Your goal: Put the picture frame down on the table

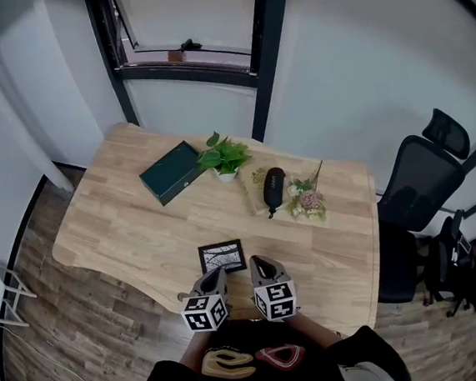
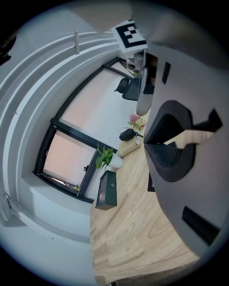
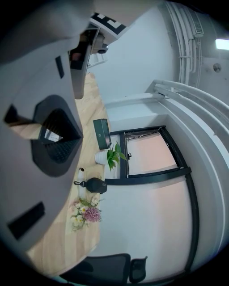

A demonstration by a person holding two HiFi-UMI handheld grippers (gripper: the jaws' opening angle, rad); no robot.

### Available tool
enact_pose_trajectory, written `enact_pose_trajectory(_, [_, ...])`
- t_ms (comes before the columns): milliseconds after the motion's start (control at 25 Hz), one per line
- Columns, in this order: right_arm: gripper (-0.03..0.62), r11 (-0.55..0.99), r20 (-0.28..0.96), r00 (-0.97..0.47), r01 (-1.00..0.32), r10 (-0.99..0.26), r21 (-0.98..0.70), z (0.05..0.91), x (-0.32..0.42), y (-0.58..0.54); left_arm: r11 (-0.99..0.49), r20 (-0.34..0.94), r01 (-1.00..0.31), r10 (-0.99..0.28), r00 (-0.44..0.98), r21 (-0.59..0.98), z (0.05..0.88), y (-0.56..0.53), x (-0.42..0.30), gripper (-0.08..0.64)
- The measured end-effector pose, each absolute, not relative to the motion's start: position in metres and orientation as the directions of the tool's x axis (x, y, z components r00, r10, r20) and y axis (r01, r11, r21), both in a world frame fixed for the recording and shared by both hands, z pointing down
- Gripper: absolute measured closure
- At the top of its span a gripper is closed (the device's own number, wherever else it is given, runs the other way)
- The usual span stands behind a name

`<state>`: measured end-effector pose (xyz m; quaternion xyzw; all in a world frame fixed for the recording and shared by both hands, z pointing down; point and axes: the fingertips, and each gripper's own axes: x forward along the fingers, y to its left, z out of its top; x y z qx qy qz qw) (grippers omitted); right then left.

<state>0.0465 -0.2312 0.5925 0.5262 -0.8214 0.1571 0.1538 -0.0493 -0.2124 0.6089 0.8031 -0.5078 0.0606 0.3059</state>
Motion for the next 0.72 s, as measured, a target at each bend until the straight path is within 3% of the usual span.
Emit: enact_pose_trajectory(720, [0.583,0.420,0.422,-0.411,-0.904,-0.808,-0.077,0.595,0.048,-0.216,-0.311,0.411,-0.862,-0.780,0.472,0.401,0.610,-0.194,-0.042,0.543])
